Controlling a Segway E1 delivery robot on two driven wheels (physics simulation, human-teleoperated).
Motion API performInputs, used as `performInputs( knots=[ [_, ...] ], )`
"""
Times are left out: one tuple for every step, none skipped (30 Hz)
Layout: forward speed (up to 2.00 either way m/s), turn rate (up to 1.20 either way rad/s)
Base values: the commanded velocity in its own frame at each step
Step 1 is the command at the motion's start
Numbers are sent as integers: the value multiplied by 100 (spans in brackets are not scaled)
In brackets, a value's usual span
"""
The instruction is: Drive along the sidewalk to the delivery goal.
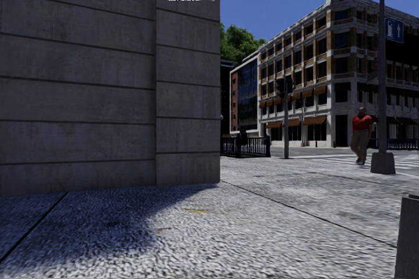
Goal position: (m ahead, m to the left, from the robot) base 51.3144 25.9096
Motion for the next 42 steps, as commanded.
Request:
performInputs(
  knots=[
    [153, -41],
    [153, -41],
    [145, -41],
    [140, -41],
    [139, -41],
    [139, -41],
    [139, -41],
    [138, -41],
    [138, -41],
    [138, -41],
    [138, -41],
    [138, -41],
    [138, -41],
    [137, -41],
    [137, -41],
    [137, -41],
    [137, -41],
    [137, -41],
    [137, -41],
    [137, -41],
    [137, -41],
    [137, -41],
    [137, -41],
    [137, -41],
    [137, -41],
    [137, -41],
    [137, -41],
    [137, -39],
    [137, -37],
    [137, -36],
    [137, -36],
    [137, -36],
    [137, -36],
    [137, -36],
    [137, -36],
    [137, -36],
    [137, -37],
    [136, -43],
    [132, -48],
    [128, -49],
    [128, -49],
    [125, -49]
  ],
)
